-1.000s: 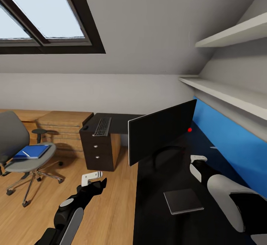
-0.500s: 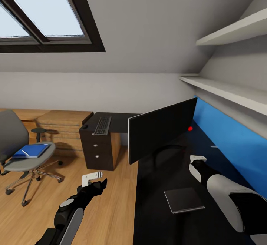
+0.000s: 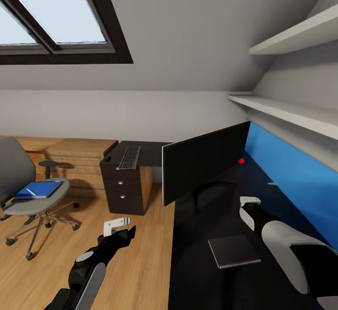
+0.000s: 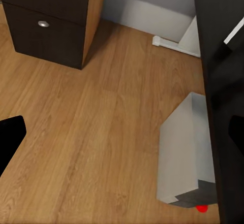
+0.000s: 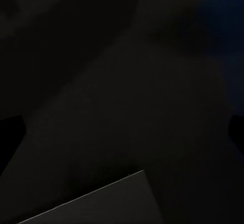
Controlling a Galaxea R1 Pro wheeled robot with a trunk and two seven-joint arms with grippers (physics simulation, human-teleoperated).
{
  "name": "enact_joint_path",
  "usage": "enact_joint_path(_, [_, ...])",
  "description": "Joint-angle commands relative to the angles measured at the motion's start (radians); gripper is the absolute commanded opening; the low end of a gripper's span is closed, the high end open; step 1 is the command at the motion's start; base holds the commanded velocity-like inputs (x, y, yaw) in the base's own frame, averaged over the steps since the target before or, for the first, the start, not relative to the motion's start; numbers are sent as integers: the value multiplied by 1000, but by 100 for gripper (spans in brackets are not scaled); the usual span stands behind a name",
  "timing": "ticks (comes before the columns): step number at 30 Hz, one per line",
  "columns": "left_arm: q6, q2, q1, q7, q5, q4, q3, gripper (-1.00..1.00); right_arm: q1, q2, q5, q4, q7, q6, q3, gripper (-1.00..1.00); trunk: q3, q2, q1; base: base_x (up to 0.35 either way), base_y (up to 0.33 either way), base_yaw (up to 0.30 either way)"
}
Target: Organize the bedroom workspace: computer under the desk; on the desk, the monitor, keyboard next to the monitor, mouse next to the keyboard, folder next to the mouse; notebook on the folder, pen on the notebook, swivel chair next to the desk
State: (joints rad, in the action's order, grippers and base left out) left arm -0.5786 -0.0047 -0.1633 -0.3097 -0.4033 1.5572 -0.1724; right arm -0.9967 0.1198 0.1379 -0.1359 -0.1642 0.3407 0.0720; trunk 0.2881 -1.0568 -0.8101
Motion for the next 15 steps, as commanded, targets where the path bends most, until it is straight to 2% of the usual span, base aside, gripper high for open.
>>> enact_joint_path(1, [-3,0,-1,-9,-11,1,-1,100,0,1,10,-2,-3,6,8,100,5,-8,-4,0,0,0])
enact_joint_path(15, [-3,0,-1,-9,-11,1,-1,100,0,0,6,0,-1,12,11,100,48,-106,-58,0,0,0])
